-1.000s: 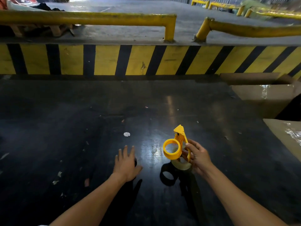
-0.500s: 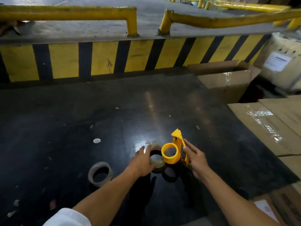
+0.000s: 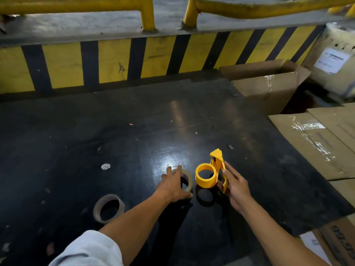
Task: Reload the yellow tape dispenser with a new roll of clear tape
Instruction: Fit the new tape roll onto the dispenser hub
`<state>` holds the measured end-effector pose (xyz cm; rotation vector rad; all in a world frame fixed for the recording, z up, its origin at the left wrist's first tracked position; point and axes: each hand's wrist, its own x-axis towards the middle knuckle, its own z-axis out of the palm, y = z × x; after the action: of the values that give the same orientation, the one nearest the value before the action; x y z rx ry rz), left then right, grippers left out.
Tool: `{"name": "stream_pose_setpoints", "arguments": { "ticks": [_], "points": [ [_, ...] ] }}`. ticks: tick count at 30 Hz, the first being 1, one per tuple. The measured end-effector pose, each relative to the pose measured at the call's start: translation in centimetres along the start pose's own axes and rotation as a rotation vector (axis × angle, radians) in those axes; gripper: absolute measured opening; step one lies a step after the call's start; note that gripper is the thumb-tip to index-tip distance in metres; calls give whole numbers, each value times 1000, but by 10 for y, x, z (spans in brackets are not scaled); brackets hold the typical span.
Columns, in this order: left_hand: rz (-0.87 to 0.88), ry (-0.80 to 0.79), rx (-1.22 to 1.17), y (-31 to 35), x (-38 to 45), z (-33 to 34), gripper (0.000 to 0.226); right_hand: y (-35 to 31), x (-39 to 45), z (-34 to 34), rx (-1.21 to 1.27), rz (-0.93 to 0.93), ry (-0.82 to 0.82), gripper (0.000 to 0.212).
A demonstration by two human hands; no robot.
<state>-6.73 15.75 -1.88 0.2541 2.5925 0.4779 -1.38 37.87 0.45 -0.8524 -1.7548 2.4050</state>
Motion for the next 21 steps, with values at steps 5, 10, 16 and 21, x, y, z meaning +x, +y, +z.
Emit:
{"name": "stream_pose_setpoints", "arguments": {
  "ticks": [5, 10, 16, 21],
  "points": [
    [26, 16, 24, 6, 2, -3, 110, 7, 7, -9, -52, 2, 24, 33],
    [36, 86, -114, -2, -8, -11, 95, 16, 7, -6, -72, -28, 18, 36],
    [133, 221, -183, -8, -27, -35, 100, 29, -3, 22, -164, -66, -59, 35],
    [145, 305, -154, -6, -41, -43, 98, 38, -14, 54, -174, -79, -137, 37]
  ]
}}
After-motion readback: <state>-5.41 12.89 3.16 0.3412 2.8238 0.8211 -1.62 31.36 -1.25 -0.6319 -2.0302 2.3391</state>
